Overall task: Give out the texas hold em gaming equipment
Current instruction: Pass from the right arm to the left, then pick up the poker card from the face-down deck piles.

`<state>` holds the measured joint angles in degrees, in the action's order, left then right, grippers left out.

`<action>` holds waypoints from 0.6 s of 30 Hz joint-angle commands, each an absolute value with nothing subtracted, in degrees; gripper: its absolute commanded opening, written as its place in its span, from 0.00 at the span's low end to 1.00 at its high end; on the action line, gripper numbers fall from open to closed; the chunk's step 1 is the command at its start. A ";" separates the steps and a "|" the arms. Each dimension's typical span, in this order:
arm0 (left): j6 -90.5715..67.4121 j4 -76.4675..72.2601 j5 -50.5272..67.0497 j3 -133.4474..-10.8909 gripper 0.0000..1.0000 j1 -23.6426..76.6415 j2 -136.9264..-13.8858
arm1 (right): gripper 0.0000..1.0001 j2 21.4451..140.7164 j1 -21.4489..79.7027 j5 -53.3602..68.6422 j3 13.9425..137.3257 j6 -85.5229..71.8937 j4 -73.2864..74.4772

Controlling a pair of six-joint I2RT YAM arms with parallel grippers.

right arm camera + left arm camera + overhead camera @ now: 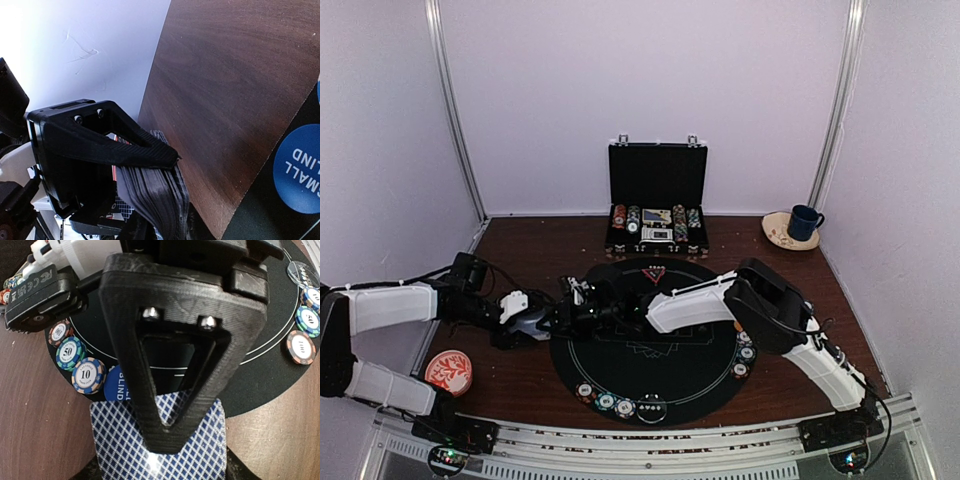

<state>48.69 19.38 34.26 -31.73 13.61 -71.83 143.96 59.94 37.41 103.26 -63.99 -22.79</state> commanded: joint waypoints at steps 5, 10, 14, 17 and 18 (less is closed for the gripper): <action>47.46 19.35 33.58 -30.89 0.35 13.60 -70.70 | 0.21 138.33 58.98 34.33 102.21 -59.62 -20.76; 47.35 19.33 33.42 -30.93 0.34 13.57 -70.71 | 0.20 136.95 58.47 34.15 100.55 -59.41 -21.05; 47.11 19.16 33.38 -30.88 0.34 13.62 -70.76 | 0.25 136.06 58.45 34.58 100.00 -59.35 -21.55; 46.97 19.08 33.35 -30.76 0.34 13.62 -70.64 | 0.28 135.54 58.43 34.82 99.47 -59.58 -22.10; 46.99 19.05 33.25 -30.77 0.34 13.56 -70.63 | 0.29 135.47 58.50 34.81 99.37 -59.55 -22.07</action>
